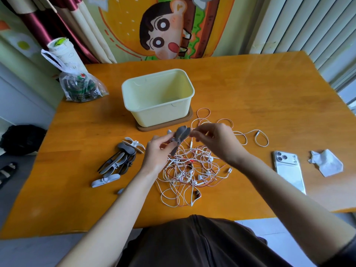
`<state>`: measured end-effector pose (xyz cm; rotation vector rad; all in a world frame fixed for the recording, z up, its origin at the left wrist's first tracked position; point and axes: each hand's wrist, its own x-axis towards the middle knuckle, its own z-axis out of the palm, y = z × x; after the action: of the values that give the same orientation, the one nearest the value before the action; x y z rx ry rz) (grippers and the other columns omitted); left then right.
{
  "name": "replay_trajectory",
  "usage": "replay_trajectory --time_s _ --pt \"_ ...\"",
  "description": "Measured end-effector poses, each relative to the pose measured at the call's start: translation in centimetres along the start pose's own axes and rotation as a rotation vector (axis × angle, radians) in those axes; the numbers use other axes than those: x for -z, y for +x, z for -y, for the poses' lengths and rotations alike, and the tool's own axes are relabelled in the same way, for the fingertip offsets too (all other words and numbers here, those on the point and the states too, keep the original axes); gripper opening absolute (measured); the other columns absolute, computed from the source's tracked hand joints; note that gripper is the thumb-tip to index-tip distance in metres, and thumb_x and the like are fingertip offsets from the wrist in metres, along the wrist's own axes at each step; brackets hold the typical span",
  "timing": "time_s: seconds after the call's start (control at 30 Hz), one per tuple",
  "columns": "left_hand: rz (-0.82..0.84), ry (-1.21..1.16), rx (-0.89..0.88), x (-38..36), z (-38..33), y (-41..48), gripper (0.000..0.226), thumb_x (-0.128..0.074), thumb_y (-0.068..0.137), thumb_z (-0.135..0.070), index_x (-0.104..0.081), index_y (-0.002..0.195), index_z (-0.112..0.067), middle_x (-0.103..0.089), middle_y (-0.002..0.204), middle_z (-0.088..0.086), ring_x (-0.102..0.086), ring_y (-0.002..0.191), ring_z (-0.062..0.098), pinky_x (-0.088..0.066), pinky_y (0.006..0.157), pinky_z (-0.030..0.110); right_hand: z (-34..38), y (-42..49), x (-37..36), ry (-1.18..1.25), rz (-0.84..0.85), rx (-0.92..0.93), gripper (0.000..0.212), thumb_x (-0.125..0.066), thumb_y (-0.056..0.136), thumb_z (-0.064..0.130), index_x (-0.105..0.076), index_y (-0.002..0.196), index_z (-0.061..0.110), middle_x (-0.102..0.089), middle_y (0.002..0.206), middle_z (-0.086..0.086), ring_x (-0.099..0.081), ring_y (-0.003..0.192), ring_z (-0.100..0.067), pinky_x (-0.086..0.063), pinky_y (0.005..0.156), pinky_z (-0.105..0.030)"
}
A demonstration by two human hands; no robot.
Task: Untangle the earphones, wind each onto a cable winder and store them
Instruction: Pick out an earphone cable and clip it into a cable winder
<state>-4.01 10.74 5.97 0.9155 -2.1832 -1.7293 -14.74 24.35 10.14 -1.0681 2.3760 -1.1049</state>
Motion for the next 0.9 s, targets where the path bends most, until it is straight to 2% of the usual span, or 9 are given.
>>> replay_trajectory --time_s 0.1,0.2,0.33,0.4,0.5,0.67,0.7,0.8,0.9 --pt "0.162 -0.047 -0.03 -0.1 -0.6 -0.7 0.033 -0.059 0.092 -0.011 -0.059 0.114 -0.036 -0.056 0.096 -0.003 -0.054 0.098 0.006 -0.037 0.082 0.013 -0.6 1.0 1.5 -0.047 -0.061 -0.001 0.013 -0.064 0.089 0.025 -0.074 0.088 0.016 -0.061 0.067 0.013 -0.052 0.056 0.012 -0.036 0.053 -0.008" --pt "0.291 -0.219 -0.001 -0.1 -1.3 -1.3 0.029 -0.058 0.089 -0.011 -0.065 0.11 -0.029 -0.066 0.105 -0.009 -0.059 0.093 -0.008 -0.041 0.08 0.006 -1.0 1.4 2.1 -0.032 -0.095 0.001 0.014 -0.067 0.087 0.026 -0.074 0.086 0.015 -0.062 0.066 0.012 -0.052 0.054 0.01 -0.037 0.052 -0.008" --pt "0.33 -0.543 0.061 0.0 -1.9 -1.2 0.03 -0.058 0.079 -0.018 -0.071 0.105 -0.023 -0.072 0.104 -0.003 -0.063 0.099 0.012 -0.047 0.091 0.028 -1.6 1.1 1.4 0.088 -0.089 -0.063 0.019 -0.066 0.087 0.027 -0.071 0.079 0.011 -0.052 0.049 0.017 -0.044 0.044 -0.001 -0.029 0.043 -0.012" --pt "0.321 -0.618 0.065 0.0 -2.1 -1.0 0.03 -0.055 0.08 -0.017 -0.072 0.104 -0.025 -0.072 0.103 -0.003 -0.065 0.096 0.013 -0.051 0.088 0.029 -1.8 0.9 0.5 0.164 -0.06 -0.1 0.022 -0.065 0.088 0.03 -0.071 0.078 0.011 -0.054 0.053 0.012 -0.038 0.045 -0.004 -0.027 0.046 -0.017" --pt "0.289 -0.684 0.071 -0.3 -2.5 -0.7 0.029 -0.048 0.089 -0.01 -0.064 0.111 -0.021 -0.072 0.104 -0.003 -0.067 0.097 0.011 -0.054 0.083 0.025 -1.7 0.5 -0.6 0.277 -0.008 -0.137 0.022 -0.059 0.092 0.027 -0.071 0.081 0.013 -0.06 0.064 -0.01 -0.04 0.055 -0.015 -0.031 0.052 -0.028" --pt "0.183 -0.833 0.139 -0.5 -2.6 -0.3 0.03 -0.051 0.087 -0.017 -0.064 0.113 -0.025 -0.07 0.111 0.003 -0.064 0.107 0.021 -0.051 0.094 0.033 -1.2 -0.3 -2.0 0.341 0.073 -0.206 0.029 -0.051 0.097 0.022 -0.069 0.088 0.001 -0.061 0.071 -0.016 -0.044 0.056 -0.015 -0.036 0.052 -0.026" --pt "0.161 -0.855 0.15 -0.6 -2.6 -0.2 0.032 -0.052 0.085 -0.018 -0.063 0.115 -0.024 -0.068 0.112 0.005 -0.064 0.107 0.022 -0.051 0.095 0.033 -1.1 -0.5 -2.4 0.335 0.084 -0.212 0.029 -0.05 0.097 0.022 -0.069 0.086 0.002 -0.063 0.072 -0.015 -0.045 0.055 -0.014 -0.036 0.052 -0.026" --pt "0.064 -0.845 0.165 -0.8 -2.5 0.2 0.03 -0.049 0.094 -0.013 -0.06 0.121 -0.02 -0.063 0.12 0.009 -0.061 0.108 0.023 -0.049 0.098 0.034 -0.8 -0.9 -3.2 0.29 0.081 -0.189 0.025 -0.049 0.098 0.021 -0.067 0.082 0.012 -0.059 0.063 0.005 -0.043 0.044 -0.001 -0.032 0.047 -0.012" --pt "-0.08 -0.715 0.198 -0.7 -2.3 0.5 0.026 -0.053 0.095 -0.011 -0.063 0.117 -0.02 -0.066 0.117 0.005 -0.058 0.115 0.025 -0.047 0.099 0.035 -0.5 -1.3 -3.5 0.221 0.058 -0.126 0.023 -0.049 0.098 0.02 -0.067 0.087 0.013 -0.054 0.062 0.009 -0.044 0.041 0.0 -0.031 0.043 -0.011"
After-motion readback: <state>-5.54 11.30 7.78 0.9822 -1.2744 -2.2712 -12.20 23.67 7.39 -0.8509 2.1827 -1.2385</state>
